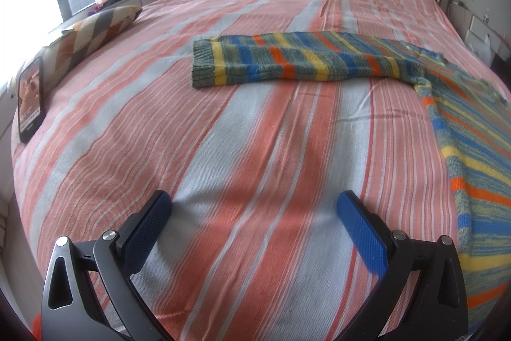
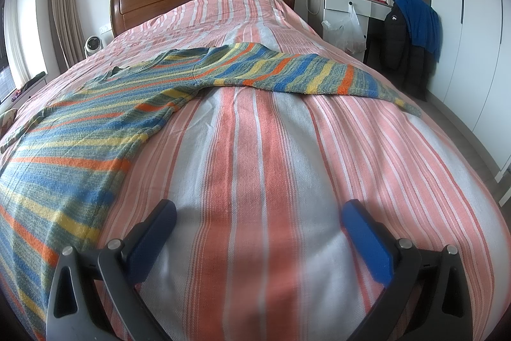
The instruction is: Fold small clothes
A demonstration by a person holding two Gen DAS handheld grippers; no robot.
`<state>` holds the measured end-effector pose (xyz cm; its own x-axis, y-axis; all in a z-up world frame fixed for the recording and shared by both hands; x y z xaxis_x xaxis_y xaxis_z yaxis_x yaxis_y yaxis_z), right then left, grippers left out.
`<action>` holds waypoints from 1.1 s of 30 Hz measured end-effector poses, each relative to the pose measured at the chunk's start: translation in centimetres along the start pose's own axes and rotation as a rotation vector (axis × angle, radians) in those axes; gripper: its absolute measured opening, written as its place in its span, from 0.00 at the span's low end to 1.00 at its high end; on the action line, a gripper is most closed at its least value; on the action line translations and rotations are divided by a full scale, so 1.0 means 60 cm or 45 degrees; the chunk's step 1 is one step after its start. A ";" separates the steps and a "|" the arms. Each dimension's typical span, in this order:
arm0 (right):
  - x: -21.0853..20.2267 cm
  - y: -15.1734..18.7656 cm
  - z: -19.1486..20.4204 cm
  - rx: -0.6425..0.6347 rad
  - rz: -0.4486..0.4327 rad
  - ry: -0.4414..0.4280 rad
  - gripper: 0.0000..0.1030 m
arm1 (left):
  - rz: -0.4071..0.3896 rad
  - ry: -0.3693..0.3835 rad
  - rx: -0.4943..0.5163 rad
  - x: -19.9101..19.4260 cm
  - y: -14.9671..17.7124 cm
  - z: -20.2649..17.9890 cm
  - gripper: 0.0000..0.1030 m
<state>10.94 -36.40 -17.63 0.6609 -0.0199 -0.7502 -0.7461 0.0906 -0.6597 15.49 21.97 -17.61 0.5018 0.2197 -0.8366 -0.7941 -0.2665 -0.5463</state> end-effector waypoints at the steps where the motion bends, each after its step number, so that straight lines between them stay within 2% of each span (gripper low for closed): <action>1: 0.000 0.000 0.000 0.000 0.000 0.000 0.99 | -0.002 -0.001 0.000 0.000 0.000 0.000 1.00; 5: 0.000 0.000 0.000 0.000 0.000 0.000 0.99 | 0.013 -0.003 -0.001 -0.002 -0.003 0.000 1.00; 9: 0.000 0.001 0.000 -0.001 0.000 0.001 1.00 | 0.092 0.002 0.025 -0.004 -0.039 -0.009 1.00; 11: 0.000 0.001 0.001 -0.001 0.000 0.001 1.00 | 0.090 0.037 0.046 -0.004 -0.059 -0.013 1.00; 13: 0.000 0.000 0.000 -0.001 0.001 0.003 1.00 | 0.051 0.013 0.075 0.001 -0.085 -0.020 1.00; 16: 0.000 -0.003 0.000 -0.002 0.004 0.007 1.00 | 0.024 -0.004 0.160 0.024 -0.120 -0.036 1.00; 20: 0.001 -0.005 0.001 -0.003 0.006 0.014 1.00 | 0.086 0.074 0.196 0.075 -0.150 -0.047 1.00; 23: 0.001 -0.006 0.001 -0.003 0.006 0.014 1.00 | 0.055 0.097 0.127 0.080 -0.146 -0.041 1.00; 33: 0.007 -0.010 0.000 -0.003 0.003 0.024 0.99 | 0.031 0.121 0.114 0.080 -0.139 -0.038 1.00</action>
<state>11.65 -36.46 -17.56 0.6574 -0.0385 -0.7526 -0.7479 0.0886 -0.6578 25.33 23.15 -17.17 0.5087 0.1234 -0.8521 -0.8318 -0.1848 -0.5234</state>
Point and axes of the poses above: each gripper's, at about its wrist camera, not at the fingertips, and x roughly the way its jaws point, z to its left, y to its underside, the point moved 2 cm from there along x, roughly the way its jaws point, and after that the axes turned 7 degrees about z, right-handed, at the moved point
